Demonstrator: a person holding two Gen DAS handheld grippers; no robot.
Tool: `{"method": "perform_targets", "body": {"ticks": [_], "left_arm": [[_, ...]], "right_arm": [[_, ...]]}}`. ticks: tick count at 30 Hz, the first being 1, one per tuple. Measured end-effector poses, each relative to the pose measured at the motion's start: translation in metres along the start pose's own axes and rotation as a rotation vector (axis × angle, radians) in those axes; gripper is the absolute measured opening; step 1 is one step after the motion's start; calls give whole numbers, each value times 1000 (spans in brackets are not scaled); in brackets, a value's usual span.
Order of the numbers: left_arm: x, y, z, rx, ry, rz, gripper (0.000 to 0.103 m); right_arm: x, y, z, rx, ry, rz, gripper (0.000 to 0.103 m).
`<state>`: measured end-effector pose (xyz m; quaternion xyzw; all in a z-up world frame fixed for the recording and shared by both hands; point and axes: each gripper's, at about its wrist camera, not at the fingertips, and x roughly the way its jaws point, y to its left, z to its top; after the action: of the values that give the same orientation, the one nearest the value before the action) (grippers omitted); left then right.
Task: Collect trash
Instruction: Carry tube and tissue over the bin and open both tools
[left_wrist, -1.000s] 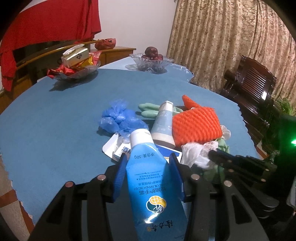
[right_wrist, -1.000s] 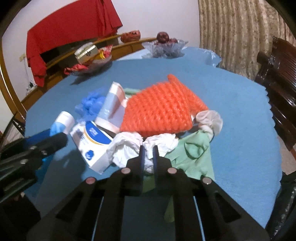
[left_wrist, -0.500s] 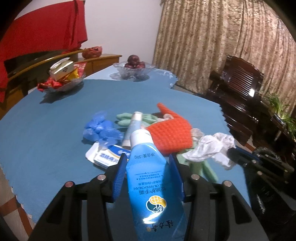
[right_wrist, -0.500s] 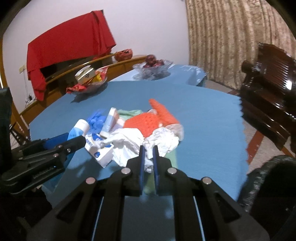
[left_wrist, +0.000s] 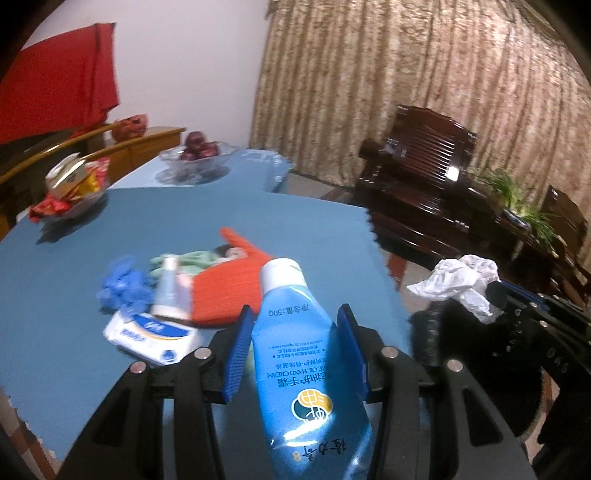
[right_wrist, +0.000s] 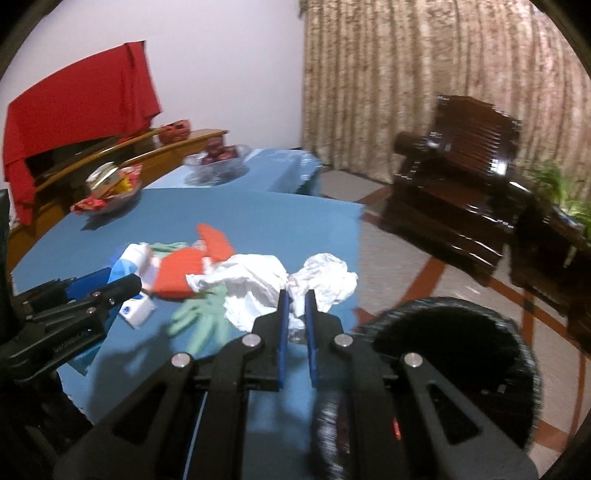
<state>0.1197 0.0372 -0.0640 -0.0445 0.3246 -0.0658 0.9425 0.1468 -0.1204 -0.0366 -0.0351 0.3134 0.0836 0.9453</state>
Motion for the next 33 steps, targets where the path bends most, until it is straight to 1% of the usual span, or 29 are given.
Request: {"method": "perform_targets", "body": {"ticks": [6,13,17,24,33], "left_arm": [[6,-57,9,70,2,-90,46],[12,-119,12,150,2,-181,46],[20,-153,13,186,9,-232,46],[40,-200,13,234,28,-296,46],[73,-246,2,268,73,-362,46]], "right_arm": [[-30,-46,-10,48,3,-117,8],[-47,-90,-29,101,21,-206,8],[-53,-111,-37,122,27,-246,8],[-59,-142,-48,150,36,-305,8],[-52,-175,-70,201,74,-349,8]]}}
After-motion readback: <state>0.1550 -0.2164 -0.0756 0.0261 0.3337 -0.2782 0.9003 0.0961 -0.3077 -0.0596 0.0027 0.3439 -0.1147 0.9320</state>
